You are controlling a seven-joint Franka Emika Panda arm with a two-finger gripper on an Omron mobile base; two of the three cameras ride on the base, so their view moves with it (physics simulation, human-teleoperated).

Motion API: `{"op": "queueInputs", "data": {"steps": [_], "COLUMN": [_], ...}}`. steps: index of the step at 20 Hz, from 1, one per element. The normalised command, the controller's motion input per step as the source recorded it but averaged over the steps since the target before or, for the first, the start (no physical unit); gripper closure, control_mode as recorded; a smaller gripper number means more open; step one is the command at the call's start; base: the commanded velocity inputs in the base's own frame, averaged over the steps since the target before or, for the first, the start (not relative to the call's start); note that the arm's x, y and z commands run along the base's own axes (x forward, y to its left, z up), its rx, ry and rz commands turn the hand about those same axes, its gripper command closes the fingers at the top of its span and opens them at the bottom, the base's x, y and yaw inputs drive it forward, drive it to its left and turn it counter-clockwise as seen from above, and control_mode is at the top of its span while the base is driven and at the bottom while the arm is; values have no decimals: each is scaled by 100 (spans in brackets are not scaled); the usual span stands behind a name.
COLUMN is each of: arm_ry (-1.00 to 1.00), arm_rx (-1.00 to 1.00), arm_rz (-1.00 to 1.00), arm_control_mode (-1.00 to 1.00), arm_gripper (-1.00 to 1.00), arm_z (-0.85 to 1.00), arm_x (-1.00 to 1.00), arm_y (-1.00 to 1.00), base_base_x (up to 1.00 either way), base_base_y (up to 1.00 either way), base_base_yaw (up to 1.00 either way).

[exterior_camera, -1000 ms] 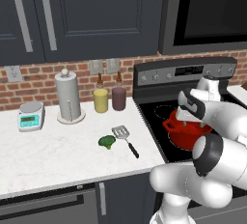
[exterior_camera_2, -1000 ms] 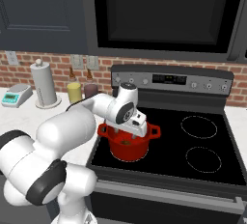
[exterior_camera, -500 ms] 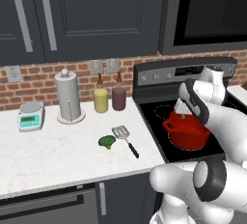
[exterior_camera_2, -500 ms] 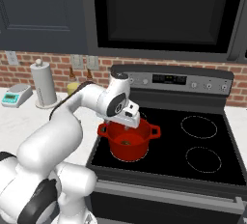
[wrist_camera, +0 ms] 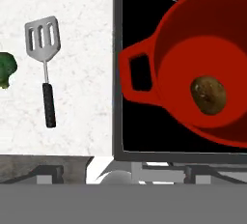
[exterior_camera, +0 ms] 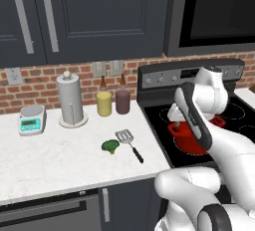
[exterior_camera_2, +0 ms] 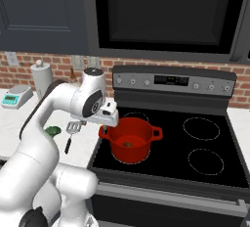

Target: Put the mushroom and broccoli in the pot. Retrieve the spatula and lightly stir the vegetables in the pot.

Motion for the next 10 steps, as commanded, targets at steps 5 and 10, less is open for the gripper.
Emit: {"op": "queueInputs", "data": {"steps": [5,10], "arm_ry": [5,12], "arm_rx": [-1,-7], "arm_rz": [21,17], "arm_control_mode": [-100,-100], "arm_gripper": [-100,-100], "arm_z": [0,0], "arm_x": [-10,3], "arm_y": [98,100], "base_base_x": [0,0], "base_base_y": [0,0], "base_base_yaw": [0,0]}}
